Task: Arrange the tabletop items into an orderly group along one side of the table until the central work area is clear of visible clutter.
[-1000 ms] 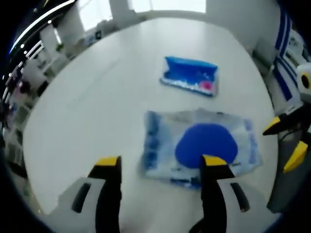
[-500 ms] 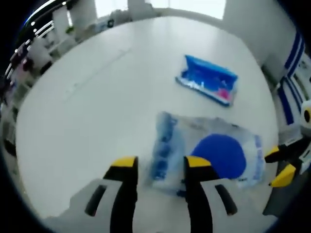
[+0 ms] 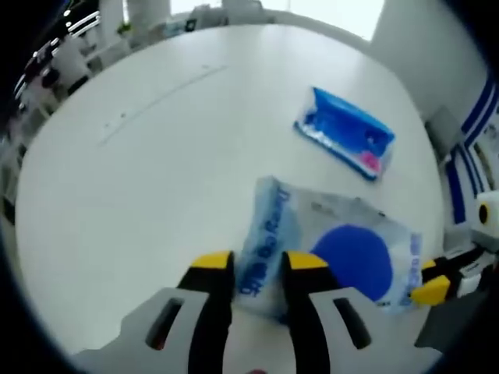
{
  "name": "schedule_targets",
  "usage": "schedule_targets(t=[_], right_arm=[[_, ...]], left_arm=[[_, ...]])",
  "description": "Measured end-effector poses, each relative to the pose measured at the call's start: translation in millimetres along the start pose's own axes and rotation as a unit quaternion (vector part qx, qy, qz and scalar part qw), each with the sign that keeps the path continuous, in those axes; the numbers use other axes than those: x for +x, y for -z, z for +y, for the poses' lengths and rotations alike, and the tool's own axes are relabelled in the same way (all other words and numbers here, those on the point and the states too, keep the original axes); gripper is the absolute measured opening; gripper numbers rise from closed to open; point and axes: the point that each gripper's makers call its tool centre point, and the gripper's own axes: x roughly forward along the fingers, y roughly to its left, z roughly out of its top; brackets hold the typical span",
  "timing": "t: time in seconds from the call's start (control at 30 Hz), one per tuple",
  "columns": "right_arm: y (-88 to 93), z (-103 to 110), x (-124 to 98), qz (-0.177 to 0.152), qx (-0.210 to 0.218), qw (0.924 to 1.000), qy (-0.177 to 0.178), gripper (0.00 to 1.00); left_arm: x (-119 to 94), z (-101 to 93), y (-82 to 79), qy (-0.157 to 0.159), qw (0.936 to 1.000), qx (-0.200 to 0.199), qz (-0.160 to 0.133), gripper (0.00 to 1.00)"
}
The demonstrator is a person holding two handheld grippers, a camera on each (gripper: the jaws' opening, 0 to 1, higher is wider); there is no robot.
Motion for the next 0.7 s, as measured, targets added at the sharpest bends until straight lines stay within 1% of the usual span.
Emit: schedule_targets(t=[0.07,0.1,0.17,0.3,0.37,0.53,0.7], right_arm=[[-0.1,-5,0,0.001,0.003,1.0,0.003,0.12],[-1.0,-5,0,0.0,0.013,0.9999,0.001,0.11],[-1.3,-6,1,0.001,0.012,0.9999,0.001,0.09],[-2.1,-2,0,0.002,0.018,0.9998,-0.005,0.02],[-4.8,0,-1,-0.002,0.001,1.0,-0.005,0.0],[-9.6,1,-5,-0.005,-0.002,1.0,-0.004,0.0],[-13.8,3,-10,-0.006,-0.017,0.9998,-0.004,0.0]], left_arm=[[0,-1.1,2.3,-0.004,1.0,0.003,0.003,0.17],[-1,-2.0,4.1,-0.005,0.9999,0.008,0.005,0.14],[-1,-3.7,6.0,-0.004,0.9999,0.009,0.006,0.07],[-3,-4.4,6.0,-0.012,0.9999,0.009,0.006,0.05],[-5,-5.0,5.7,-0.014,0.9998,0.008,0.007,0.04],[-9,-8.2,3.6,-0.021,0.9995,0.024,0.002,0.0],[-14,-10.9,0.6,-0.026,0.9996,0.01,-0.005,0.0]])
